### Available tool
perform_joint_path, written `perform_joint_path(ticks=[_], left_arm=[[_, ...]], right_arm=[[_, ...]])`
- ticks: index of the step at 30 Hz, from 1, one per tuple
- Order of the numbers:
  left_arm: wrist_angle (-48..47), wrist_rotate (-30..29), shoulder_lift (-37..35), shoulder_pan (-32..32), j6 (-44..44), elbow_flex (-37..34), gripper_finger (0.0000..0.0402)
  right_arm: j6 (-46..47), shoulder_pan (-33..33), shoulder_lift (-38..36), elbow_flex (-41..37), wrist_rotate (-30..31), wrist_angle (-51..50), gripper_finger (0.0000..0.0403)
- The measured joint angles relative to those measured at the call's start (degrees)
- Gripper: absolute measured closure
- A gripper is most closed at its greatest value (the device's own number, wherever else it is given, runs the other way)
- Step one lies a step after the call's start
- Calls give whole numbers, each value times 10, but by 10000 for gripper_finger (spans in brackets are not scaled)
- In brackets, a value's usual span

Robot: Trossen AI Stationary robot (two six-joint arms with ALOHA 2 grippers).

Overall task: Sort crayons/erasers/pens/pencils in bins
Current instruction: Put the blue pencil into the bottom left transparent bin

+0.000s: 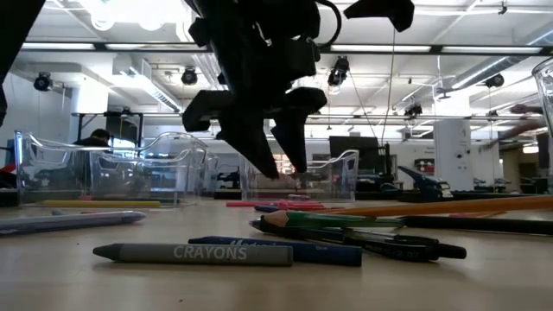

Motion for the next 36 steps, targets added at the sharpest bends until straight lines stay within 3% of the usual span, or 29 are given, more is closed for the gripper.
perform_joint_path(ticks=[22,36], left_arm=[[26,3,38,19,106,-6,201],[45,7,61,18,110,-6,202]], right_arm=[[14,0,3,-2,14,-9,191],[29,0,5,-2,16,-14,191]])
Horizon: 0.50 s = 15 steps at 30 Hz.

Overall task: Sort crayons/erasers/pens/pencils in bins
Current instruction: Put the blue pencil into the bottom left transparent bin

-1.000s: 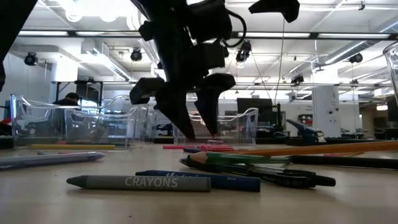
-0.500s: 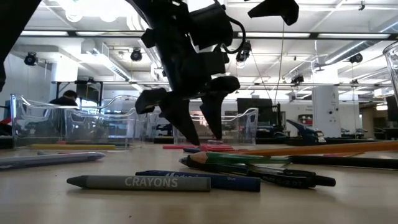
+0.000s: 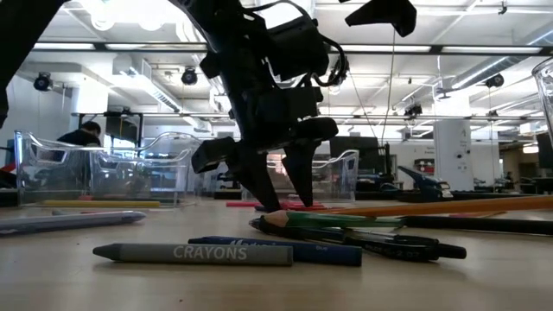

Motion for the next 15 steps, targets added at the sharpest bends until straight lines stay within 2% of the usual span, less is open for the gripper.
perform_joint_path(ticks=[4,15], left_arm=[[-2,7,0,0,0,-1,215],[-3,12,0,0,0,-3,305]], right_arm=[[0,0,0,0,12,0,191],[-2,0,0,-7,13,-1,191]])
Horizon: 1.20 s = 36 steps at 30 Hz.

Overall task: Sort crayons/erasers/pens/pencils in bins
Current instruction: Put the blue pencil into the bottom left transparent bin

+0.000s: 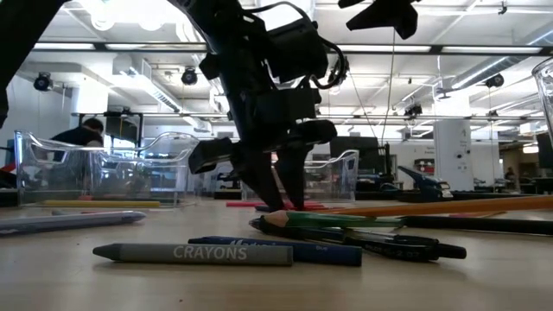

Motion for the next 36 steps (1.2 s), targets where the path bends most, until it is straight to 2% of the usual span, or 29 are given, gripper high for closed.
perform_joint_path(ticks=[12,27,36], left_arm=[[-1,-1,-4,0,0,0,374],[-1,-21,-18,-3,-1,16,376],[-16,-68,-88,-4,0,30,376]], right_arm=[[0,0,0,-1,3,-1,191],[-7,0,0,-4,15,-4,191],[-33,0,-1,-4,43,-8,191]])
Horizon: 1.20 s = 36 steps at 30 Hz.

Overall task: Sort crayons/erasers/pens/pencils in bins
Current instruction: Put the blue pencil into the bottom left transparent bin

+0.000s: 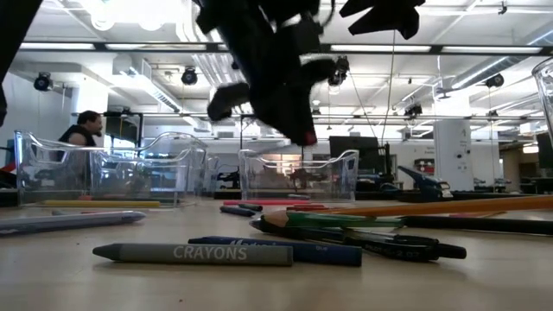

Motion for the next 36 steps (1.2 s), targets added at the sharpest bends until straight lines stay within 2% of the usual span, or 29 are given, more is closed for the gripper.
perform_joint_path(ticks=[6,11,15,19,23,27,36], left_arm=[[-12,-54,-63,-1,-1,15,377],[-19,-102,-113,-1,-54,32,377],[-96,-164,-143,-1,-119,61,377],[-229,-216,-150,1,-210,115,377],[-330,-215,-152,10,-330,138,377],[-420,-168,-152,21,-430,121,377],[-416,-129,-189,43,-481,-29,377]], right_arm=[[-27,0,-11,0,53,0,191],[-39,-1,-13,0,83,-4,191],[-43,-5,-12,0,86,-5,191],[-43,-13,-10,0,87,-4,191],[-43,-23,-9,0,86,-3,191],[-43,-23,-9,0,86,1,191],[-35,-23,-9,0,85,1,191]])
